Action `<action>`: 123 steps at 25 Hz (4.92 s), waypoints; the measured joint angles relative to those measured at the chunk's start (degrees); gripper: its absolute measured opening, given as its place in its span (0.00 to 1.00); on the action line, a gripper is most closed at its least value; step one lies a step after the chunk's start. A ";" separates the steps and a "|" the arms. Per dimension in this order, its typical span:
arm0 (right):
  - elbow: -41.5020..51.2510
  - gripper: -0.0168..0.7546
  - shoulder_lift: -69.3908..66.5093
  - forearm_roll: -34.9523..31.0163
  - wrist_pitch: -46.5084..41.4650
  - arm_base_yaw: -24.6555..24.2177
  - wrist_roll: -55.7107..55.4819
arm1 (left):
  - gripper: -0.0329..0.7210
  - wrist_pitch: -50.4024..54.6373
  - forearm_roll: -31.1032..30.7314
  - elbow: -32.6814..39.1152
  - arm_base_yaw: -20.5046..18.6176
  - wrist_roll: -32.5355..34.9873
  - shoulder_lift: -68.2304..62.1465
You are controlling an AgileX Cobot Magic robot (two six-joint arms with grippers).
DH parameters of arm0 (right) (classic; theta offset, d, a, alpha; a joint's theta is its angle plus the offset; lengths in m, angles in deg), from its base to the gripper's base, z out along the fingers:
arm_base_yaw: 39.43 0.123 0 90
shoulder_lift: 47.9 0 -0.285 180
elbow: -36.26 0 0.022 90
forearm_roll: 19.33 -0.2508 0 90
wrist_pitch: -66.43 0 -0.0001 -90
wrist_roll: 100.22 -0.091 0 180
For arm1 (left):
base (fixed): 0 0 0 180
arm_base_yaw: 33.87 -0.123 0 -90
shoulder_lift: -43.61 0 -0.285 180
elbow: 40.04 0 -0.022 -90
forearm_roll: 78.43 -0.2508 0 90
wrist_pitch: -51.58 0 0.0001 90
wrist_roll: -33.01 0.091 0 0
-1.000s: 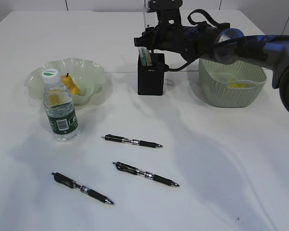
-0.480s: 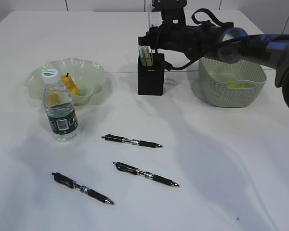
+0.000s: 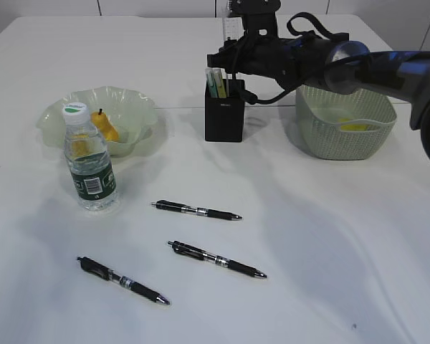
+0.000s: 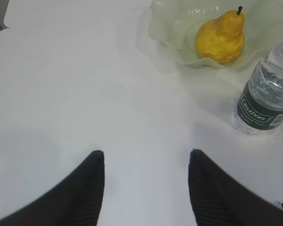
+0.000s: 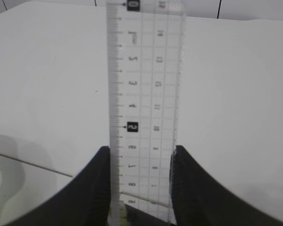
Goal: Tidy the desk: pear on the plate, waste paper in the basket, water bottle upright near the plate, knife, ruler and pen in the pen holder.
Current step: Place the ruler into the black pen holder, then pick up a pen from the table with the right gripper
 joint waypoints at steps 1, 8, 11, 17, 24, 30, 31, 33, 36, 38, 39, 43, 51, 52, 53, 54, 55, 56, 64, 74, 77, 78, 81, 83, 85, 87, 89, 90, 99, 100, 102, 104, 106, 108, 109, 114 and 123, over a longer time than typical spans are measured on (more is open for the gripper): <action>0.00 0.39 0.00 0.00 0.00 0.00 -0.12 | 0.58 -0.12 0.00 0.00 0.00 0.00 0.00; 0.00 0.40 0.00 -0.95 -1.92 0.00 -0.34 | 0.58 -0.58 0.00 0.00 0.00 0.00 0.00; 0.00 0.41 0.00 -2.03 -2.05 0.00 -0.34 | 0.58 -0.71 0.00 0.00 0.00 0.00 0.00; 0.00 0.41 0.00 -2.52 -2.05 -0.10 -0.34 | 0.58 -0.71 0.00 0.00 0.00 0.00 0.00; 0.00 0.46 0.00 -2.52 -2.19 -0.10 -0.34 | 0.58 -0.71 0.00 0.00 0.00 0.00 0.00; 0.00 0.46 0.00 -2.52 -2.19 -0.10 -0.34 | 0.58 -0.85 0.00 0.00 0.00 0.00 0.00; 0.00 0.46 0.00 -2.52 -2.19 -0.10 -0.34 | 0.58 -0.99 0.00 0.00 0.00 0.00 0.00; 0.00 0.46 0.00 -2.39 -2.32 -0.10 -0.34 | 0.58 -1.04 0.00 0.00 0.00 0.00 0.00; 0.00 0.46 1.25 -2.26 -3.02 -0.10 -0.34 | 0.58 -1.13 0.00 0.00 0.00 0.00 0.00; 0.00 0.46 2.49 -1.79 -3.59 -0.10 -0.34 | 0.58 -1.13 0.00 0.00 0.00 0.00 0.00; -0.04 0.46 3.22 -1.43 -3.88 -0.10 -0.34 | 0.58 -1.37 0.00 0.00 0.00 0.00 0.00; -0.34 0.46 5.59 -0.75 -6.50 -0.10 -0.34 | 0.58 -1.94 0.00 0.00 0.00 0.00 0.00; -0.34 0.46 10.73 -0.66 -13.81 -0.10 -0.34 | 0.58 -2.78 0.00 0.00 0.00 0.00 0.00; -0.34 0.46 11.64 -0.39 -14.42 -0.10 -0.21 | 0.58 -3.02 0.00 0.00 0.00 0.00 0.00; -0.34 0.46 12.57 -0.09 -15.17 -0.10 0.25 | 0.58 -3.45 0.00 0.00 0.00 0.00 0.00; -0.34 0.46 13.34 0.16 -16.05 -0.10 1.18 | 0.58 -3.72 0.00 0.00 0.00 0.00 0.00; -0.34 0.46 14.23 0.25 -16.77 -0.10 2.45 | 0.58 -4.11 0.00 0.00 0.00 0.00 0.00; -0.34 0.46 15.10 0.29 -17.79 -0.10 3.71 | 0.58 -4.19 0.00 0.00 0.00 0.00 0.00; -0.34 0.46 20.76 -0.98 -27.79 0.10 13.72 | 0.58 -4.47 0.00 0.00 0.00 0.00 0.00; -0.47 0.39 24.51 -2.75 -36.94 3.84 23.47 | 0.58 -4.47 0.00 0.00 0.00 0.00 0.00; -0.47 0.39 24.51 -3.83 -40.11 4.61 26.52 | 0.58 -4.47 0.00 0.00 0.00 0.00 0.00; -0.47 0.39 24.51 -4.65 -41.12 4.71 27.70 | 0.58 -4.47 0.00 0.00 0.00 0.00 0.00; -0.47 0.39 24.51 -8.05 -43.49 4.82 31.10 | 0.58 -4.02 0.00 0.00 0.00 0.00 0.00; -0.47 0.39 24.51 -10.75 -44.59 4.82 33.43 | 0.58 -3.89 0.00 0.00 0.00 0.00 0.00; -0.47 0.39 24.51 -13.02 -46.52 4.82 35.63 | 0.58 -3.69 0.00 0.00 0.00 0.00 0.00; -0.47 0.39 24.51 -14.54 -48.54 4.82 36.81 | 0.58 -3.54 0.00 0.00 0.00 0.00 0.00; -0.47 0.39 24.51 -15.64 -50.65 4.82 37.37 | 0.58 -3.29 0.00 0.00 0.00 0.00 0.00; -0.47 0.39 24.51 -16.19 -51.55 4.82 37.37 | 0.58 -3.29 0.00 0.00 0.00 0.00 0.00; -0.58 0.39 20.79 -22.19 -60.94 5.34 41.06 | 0.58 -2.71 0.00 0.00 0.00 0.00 0.00; -0.58 0.39 19.92 -22.19 -61.47 5.79 42.18 | 0.58 -2.61 0.00 0.00 0.00 0.00 0.00; -0.58 0.39 18.77 -22.29 -62.05 7.02 44.87 | 0.58 -2.61 0.00 0.00 0.00 0.00 0.00; -0.58 0.39 18.07 -22.41 -62.14 8.65 48.08 | 0.58 -2.61 0.00 0.00 0.00 0.00 0.00; -0.58 0.39 17.14 -22.65 -62.14 9.80 50.43 | 0.58 -2.37 0.00 0.00 0.00 0.00 0.00; -0.58 0.39 15.85 -22.87 -62.14 10.68 51.47 | 0.58 -1.64 0.00 0.00 0.00 0.00 0.00; -0.58 0.39 15.16 -23.01 -62.14 10.80 51.76 | 0.58 -1.33 0.00 0.00 0.00 0.00 0.00; -0.58 0.39 11.99 -22.80 -62.14 10.92 52.16 | 0.58 -0.91 0.00 0.00 0.00 0.00 0.00; -0.58 0.39 8.90 -22.58 -59.73 10.92 53.13 | 0.58 -0.81 -0.10 0.00 0.00 0.00 0.00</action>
